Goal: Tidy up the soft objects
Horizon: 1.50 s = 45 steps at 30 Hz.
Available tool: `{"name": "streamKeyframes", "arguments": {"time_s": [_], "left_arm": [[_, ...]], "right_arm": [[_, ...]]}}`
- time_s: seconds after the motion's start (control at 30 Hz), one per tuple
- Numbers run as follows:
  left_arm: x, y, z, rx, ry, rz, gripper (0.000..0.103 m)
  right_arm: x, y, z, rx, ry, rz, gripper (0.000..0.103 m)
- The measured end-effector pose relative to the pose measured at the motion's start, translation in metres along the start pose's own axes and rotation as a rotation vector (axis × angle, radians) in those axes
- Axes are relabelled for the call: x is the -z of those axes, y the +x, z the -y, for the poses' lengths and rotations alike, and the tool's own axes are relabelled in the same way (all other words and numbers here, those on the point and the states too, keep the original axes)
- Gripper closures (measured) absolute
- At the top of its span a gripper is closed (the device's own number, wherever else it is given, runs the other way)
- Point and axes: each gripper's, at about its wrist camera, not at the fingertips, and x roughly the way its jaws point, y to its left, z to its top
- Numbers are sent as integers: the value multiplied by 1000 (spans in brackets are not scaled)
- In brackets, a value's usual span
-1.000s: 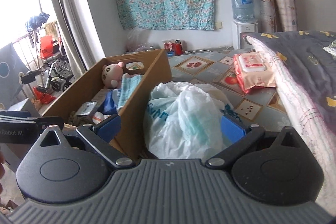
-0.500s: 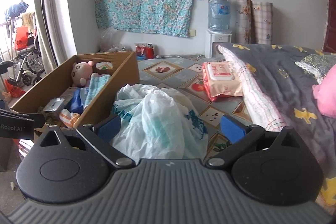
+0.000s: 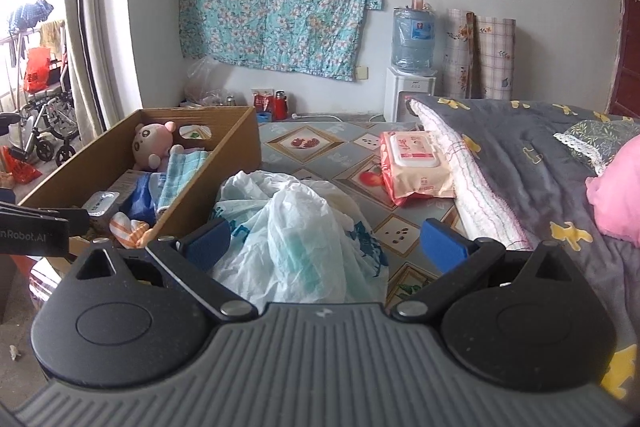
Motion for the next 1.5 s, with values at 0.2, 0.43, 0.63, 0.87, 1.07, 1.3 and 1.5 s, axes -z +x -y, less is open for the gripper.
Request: {"name": "streamKeyframes", "arguments": {"time_s": [0.2,0.43,0.63,0.87,1.07,1.3,1.5], "left_arm": [[3,1,-4,15,-23,-5,0],[4,4,-11,45,-56,-29,0],[6,8,-15,56,-71,-44,0],[7,10,-17,56,-75,-53,0],[9,12,-17,54,-73,-55,0],[13,12,-19,50,-62,-43,0],[17,13,-23,55,-60,-43,0]], "right_arm": [[2,5,-8,-34,11,-38,1],[3,7,-17,-57,-3,-51,1],[4,10,-17,-83,19,-63,1],[6,13,-15,-98,50,-80,1],[7,15,-16,-106,63,-89,1],[5,19,-20,-124,46,-103,1],[5,23,-27,-131,38,-121,1]]}}
